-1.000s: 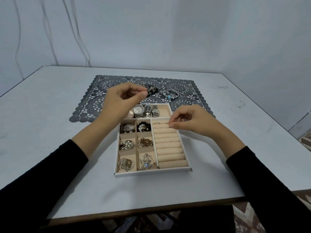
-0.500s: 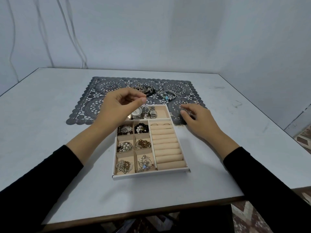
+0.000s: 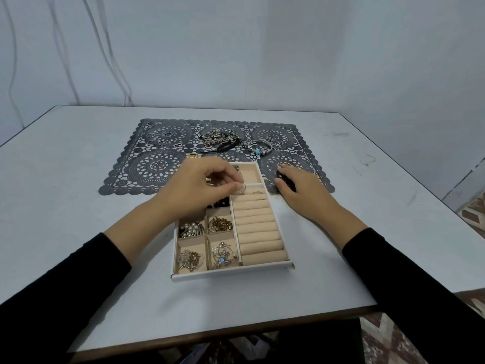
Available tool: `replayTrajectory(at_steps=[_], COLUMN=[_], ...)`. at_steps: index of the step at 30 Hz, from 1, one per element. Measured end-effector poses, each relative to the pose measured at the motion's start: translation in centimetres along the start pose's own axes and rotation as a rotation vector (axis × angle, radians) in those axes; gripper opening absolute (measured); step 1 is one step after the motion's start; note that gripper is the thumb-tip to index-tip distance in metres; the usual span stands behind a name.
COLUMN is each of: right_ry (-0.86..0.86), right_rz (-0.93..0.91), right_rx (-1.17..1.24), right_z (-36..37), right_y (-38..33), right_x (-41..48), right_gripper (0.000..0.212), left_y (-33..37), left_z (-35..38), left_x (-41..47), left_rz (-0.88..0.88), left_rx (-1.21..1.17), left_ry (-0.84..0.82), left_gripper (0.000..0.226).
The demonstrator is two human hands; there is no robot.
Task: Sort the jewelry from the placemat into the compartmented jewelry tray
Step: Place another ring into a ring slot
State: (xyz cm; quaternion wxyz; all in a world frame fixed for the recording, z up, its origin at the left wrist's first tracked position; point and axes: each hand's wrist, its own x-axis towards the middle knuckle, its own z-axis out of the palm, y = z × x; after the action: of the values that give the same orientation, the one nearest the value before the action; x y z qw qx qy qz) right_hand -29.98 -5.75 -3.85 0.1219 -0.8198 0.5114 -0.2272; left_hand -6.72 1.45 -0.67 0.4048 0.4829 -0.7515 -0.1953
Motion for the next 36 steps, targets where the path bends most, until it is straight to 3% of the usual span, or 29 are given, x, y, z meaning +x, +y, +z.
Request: replayTrajectory(at_steps=[18, 36], right_ry=[0.003, 0.004], right_rz=[0.017, 0.014], right_rx=[0.013, 0.022], right_z=[-0.22, -0.38], right_y=[-0.32, -0.53], right_x=[-0.12, -0.19], right_gripper=[0.033, 0.032], left_y=[0.3, -0.06], left_z=[-0.33, -0.3], left_x=[0.27, 0.55], left_rz=[-0.006, -0.063], left_rx=[0.157, 0.175], left_ry=[-0.213, -0.207], left_gripper=[0.013, 0.01])
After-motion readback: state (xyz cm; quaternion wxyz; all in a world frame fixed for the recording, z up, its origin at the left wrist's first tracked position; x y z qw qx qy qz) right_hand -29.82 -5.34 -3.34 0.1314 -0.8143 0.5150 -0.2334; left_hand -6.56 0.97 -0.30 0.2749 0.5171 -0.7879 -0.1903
